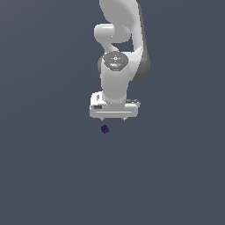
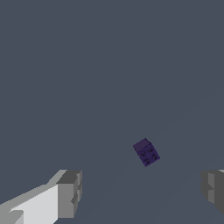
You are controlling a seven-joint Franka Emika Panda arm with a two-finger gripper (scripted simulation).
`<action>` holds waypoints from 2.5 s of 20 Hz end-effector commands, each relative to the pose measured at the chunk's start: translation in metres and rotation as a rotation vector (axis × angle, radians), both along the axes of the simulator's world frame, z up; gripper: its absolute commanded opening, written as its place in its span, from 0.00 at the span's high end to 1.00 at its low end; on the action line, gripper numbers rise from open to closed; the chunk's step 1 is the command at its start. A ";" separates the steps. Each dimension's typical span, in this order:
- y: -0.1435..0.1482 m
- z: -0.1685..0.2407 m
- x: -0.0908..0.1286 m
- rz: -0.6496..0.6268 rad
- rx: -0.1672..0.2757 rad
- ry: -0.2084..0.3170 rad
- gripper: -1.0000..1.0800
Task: Pick up the object and move it to a goal position.
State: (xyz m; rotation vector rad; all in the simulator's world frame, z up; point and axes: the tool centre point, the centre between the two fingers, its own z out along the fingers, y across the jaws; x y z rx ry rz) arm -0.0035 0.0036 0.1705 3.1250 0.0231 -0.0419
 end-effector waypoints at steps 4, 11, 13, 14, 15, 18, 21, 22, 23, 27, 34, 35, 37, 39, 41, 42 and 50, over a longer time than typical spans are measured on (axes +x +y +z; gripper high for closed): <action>0.001 0.003 0.002 0.005 -0.002 -0.006 0.04; 0.005 0.019 0.010 0.020 -0.011 -0.032 0.04; 0.005 0.018 0.010 0.020 -0.011 -0.031 0.04; 0.004 0.017 0.010 0.022 -0.010 -0.030 0.04; 0.004 0.016 0.009 0.026 -0.010 -0.030 0.04; 0.002 0.012 0.009 0.044 -0.010 -0.030 0.04; -0.001 0.006 0.007 0.071 -0.008 -0.029 0.04; -0.002 0.003 0.006 0.082 -0.008 -0.029 0.04; -0.004 0.000 0.006 0.094 -0.007 -0.028 0.04; -0.010 -0.014 0.002 0.153 -0.004 -0.026 0.04; -0.025 -0.046 -0.009 0.296 0.005 -0.023 0.04; -0.028 -0.051 -0.011 0.318 0.006 -0.023 0.04; -0.032 -0.060 -0.015 0.360 0.009 -0.022 0.04; -0.035 -0.069 -0.019 0.398 0.012 -0.022 0.04; -0.039 -0.076 -0.022 0.431 0.015 -0.021 0.04; -0.040 -0.079 -0.024 0.446 0.016 -0.021 0.04; -0.047 -0.096 -0.032 0.526 0.022 -0.021 0.04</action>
